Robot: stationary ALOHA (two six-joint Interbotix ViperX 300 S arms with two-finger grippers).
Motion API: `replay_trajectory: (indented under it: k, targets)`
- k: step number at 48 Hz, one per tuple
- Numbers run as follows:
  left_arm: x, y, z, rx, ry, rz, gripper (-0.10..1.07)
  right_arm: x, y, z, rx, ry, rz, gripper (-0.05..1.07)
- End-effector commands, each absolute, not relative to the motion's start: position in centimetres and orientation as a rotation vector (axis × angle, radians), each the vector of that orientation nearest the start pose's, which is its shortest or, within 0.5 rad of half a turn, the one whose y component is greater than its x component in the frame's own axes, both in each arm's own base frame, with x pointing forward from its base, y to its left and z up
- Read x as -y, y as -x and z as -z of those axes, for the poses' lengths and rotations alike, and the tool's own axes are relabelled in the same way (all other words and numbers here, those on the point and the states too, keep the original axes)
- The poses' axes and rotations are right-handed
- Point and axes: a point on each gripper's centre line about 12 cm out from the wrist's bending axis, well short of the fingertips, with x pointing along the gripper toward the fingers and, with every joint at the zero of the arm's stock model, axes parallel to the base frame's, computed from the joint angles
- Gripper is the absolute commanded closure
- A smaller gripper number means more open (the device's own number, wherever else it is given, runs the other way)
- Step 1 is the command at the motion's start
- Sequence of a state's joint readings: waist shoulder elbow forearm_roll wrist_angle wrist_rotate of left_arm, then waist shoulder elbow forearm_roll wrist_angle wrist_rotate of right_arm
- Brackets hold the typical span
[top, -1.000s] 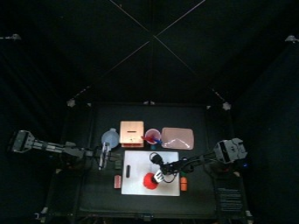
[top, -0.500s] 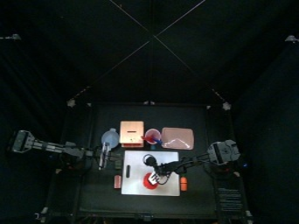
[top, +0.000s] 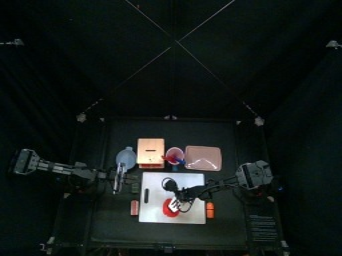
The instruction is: Place dough onto plate
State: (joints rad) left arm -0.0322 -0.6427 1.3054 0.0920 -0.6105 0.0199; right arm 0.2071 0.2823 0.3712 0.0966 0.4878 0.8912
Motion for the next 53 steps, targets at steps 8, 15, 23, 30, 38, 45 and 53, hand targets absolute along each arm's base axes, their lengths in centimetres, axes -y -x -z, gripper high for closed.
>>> replay_trajectory:
  k: [8,15,23,30,38,45,53]
  targets:
    - [1.3,-22.4,-21.6,-0.037,-0.091,0.082,0.95,-9.6,-41.5,-9.6,-1.179,-0.752,0.360,0.04]
    - [1.2,-22.4,-21.6,-0.037,-0.091,0.081,0.95,-9.6,-41.4,-8.9,-1.194,-0.748,0.369,0.17]
    - [1.2,-22.3,-21.5,-0.038,-0.091,0.081,0.95,-9.8,-41.2,-7.5,-1.237,-0.732,0.389,0.19]
    - [1.2,-22.4,-21.5,-0.038,-0.089,0.079,0.95,-10.0,-41.2,-7.1,-1.274,-0.708,0.401,0.21]
    - [1.2,-22.3,-21.4,-0.041,-0.089,0.079,0.95,-10.0,-41.3,-7.4,-1.295,-0.674,0.406,0.32]
    - [1.2,-22.3,-21.5,-0.040,-0.089,0.079,0.95,-9.9,-41.2,-7.5,-1.307,-0.659,0.412,0.46]
    - [1.2,-22.3,-21.5,-0.038,-0.089,0.079,0.95,-10.0,-41.7,-8.6,-1.279,-0.660,0.394,0.48]
